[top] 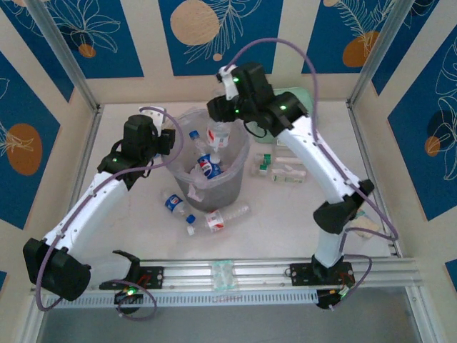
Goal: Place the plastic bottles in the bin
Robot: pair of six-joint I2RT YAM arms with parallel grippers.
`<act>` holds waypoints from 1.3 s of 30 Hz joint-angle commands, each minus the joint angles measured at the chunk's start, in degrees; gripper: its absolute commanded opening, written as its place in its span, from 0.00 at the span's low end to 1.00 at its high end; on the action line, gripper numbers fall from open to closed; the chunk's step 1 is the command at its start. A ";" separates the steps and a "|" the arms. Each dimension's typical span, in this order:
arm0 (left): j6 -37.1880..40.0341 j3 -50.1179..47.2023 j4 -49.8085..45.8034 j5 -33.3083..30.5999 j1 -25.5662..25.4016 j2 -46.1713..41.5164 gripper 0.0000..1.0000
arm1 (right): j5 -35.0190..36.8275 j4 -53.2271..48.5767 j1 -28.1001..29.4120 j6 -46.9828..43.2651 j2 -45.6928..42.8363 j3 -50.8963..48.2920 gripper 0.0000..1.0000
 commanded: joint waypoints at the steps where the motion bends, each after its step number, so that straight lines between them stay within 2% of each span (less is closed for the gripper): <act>1: -0.70 -1.27 -1.45 0.27 0.18 -0.31 0.50 | -2.19 -8.39 1.43 -3.03 3.40 3.09 0.35; 7: -0.78 -1.39 -1.33 0.07 0.18 -0.49 0.50 | -1.70 -11.30 3.89 -2.45 8.45 0.29 0.35; 15: -0.33 -1.36 -1.35 -0.43 0.18 -0.81 0.50 | -2.95 -7.75 4.40 1.71 8.01 -9.94 0.37; 18: -0.17 -1.37 -1.34 -0.54 0.18 -0.79 0.50 | -2.04 -8.50 4.51 2.54 7.74 -11.70 0.41; 26: -0.12 -1.29 -1.45 -0.52 0.18 -0.75 0.50 | -7.07 -8.68 4.38 2.73 3.01 -10.23 0.74; 29: 0.01 -1.36 -1.43 -0.66 0.16 -0.74 0.50 | -8.43 -9.23 4.20 2.51 1.21 -7.31 0.91; 35: 0.10 -1.27 -1.68 -0.37 0.18 -0.51 0.50 | -6.06 -9.75 3.89 1.62 -0.90 -2.65 0.91; 39: 0.19 -1.32 -1.60 -0.78 0.17 -0.83 0.50 | -6.74 -9.75 4.57 1.98 0.07 -1.71 0.80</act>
